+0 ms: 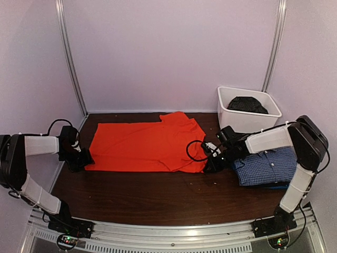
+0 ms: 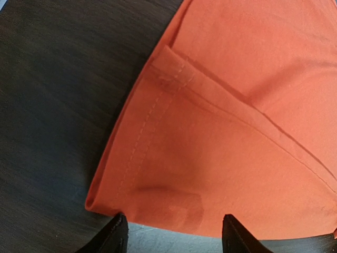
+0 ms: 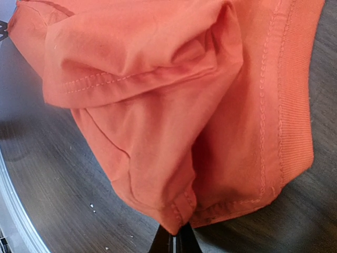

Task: Fold and stack the mixed laundry pile
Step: Adjust the 1/3-folded T-shirt at the center of the board.

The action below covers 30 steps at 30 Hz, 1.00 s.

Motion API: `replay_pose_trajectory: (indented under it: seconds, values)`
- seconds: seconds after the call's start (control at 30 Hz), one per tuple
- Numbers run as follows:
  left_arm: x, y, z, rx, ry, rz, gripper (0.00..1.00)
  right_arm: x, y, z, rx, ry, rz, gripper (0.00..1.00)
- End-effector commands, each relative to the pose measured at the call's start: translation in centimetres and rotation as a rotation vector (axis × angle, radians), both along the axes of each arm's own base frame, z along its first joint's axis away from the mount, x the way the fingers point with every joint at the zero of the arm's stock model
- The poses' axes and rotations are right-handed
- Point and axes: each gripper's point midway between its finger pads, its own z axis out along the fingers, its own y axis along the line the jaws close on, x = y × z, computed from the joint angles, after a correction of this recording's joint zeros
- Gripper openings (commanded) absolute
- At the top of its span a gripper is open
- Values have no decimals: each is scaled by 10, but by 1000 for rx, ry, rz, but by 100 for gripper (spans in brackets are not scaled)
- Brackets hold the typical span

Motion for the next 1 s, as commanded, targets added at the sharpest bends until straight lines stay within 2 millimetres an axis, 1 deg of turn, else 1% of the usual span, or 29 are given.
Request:
replay_pose_trajectory:
  seconds: [0.0, 0.1, 0.2, 0.27, 0.37, 0.43, 0.5, 0.53, 0.57, 0.6, 0.63, 0.67, 0.73, 0.8, 0.87, 0.93, 0.97]
  values:
    - [16, 6, 7, 17, -36, 25, 62, 15, -11, 24, -64, -69, -49, 0]
    - [15, 12, 4, 38, -25, 41, 61, 19, -29, 33, -93, -71, -101, 0]
    - [12, 19, 2, 57, -12, 59, 59, 22, -47, 31, -138, -64, -148, 0]
    - [10, 24, 2, 68, -9, 68, 59, 20, -50, 25, -144, -41, -157, 0]
    - [10, 32, 8, 82, -24, 79, 59, 15, -54, 14, -168, -14, -160, 0]
    - [19, 22, 19, 52, -85, 28, 60, 15, -48, 12, -138, 2, -148, 0]
    - [31, -3, 38, 21, -172, -77, 64, 14, -35, 13, -82, 31, -124, 0]
    - [37, -15, 49, 41, -213, -131, 67, 13, -28, 14, -52, 47, -109, 0]
    - [43, -34, 62, 70, -255, -205, 70, 14, -26, 16, -42, 54, -106, 6]
    - [47, -50, 74, 103, -286, -266, 73, 15, -25, 18, -38, 52, -105, 16]
    - [50, -68, 85, 124, -317, -332, 75, 16, -25, 22, -38, 45, -106, 22]
    - [51, -90, 95, 119, -345, -401, 77, 18, -26, 28, -36, 33, -110, 29]
    - [56, -122, 108, 64, -398, -496, 78, 23, -28, 45, -19, -7, -122, 39]
    - [56, -157, 117, 7, -449, -575, 77, 29, -28, 60, 7, -34, -128, 45]
    - [53, -194, 121, -29, -479, -654, 76, 39, -25, 72, 37, -56, -138, 48]
    - [46, -233, 121, -81, -495, -727, 74, 49, -19, 77, 72, -62, -142, 48]
    - [44, -249, 118, -103, -492, -740, 72, 55, -15, 78, 85, -58, -145, 48]
